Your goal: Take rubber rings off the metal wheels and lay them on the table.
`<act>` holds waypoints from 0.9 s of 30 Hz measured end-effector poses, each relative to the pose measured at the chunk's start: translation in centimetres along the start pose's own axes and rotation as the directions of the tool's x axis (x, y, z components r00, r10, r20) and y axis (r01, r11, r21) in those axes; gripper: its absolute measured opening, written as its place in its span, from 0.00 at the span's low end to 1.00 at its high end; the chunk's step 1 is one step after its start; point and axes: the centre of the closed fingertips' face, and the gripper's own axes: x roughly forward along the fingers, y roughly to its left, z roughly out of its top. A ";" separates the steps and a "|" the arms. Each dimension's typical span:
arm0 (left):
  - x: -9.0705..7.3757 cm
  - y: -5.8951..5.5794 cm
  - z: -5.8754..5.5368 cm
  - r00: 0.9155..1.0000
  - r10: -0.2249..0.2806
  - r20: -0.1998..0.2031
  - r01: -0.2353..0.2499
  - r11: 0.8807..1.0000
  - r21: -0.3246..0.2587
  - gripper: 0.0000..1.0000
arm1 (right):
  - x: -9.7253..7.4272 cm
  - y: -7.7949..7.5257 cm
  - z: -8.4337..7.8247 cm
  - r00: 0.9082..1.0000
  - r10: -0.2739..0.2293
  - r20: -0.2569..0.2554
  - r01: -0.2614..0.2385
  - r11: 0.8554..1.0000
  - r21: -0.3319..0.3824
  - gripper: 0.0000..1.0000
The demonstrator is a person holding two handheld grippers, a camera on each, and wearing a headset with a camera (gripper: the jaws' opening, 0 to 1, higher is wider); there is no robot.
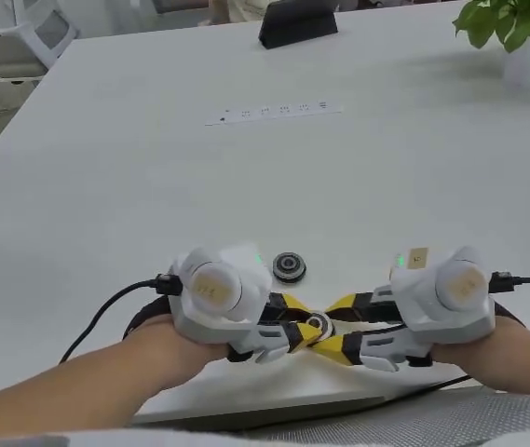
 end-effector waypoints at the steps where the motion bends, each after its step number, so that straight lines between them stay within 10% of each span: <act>1: 0.0 0.0 0.0 1.000 0.000 0.000 0.000 1.000 0.000 0.07 | 0.0 0.0 0.0 1.000 -0.001 0.000 0.001 1.000 0.001 0.24; 27: 0.0 0.0 0.0 1.000 0.001 0.002 -0.001 1.000 -0.002 0.07 | -0.2 -0.1 0.4 1.000 0.007 0.021 -0.009 0.999 0.054 0.26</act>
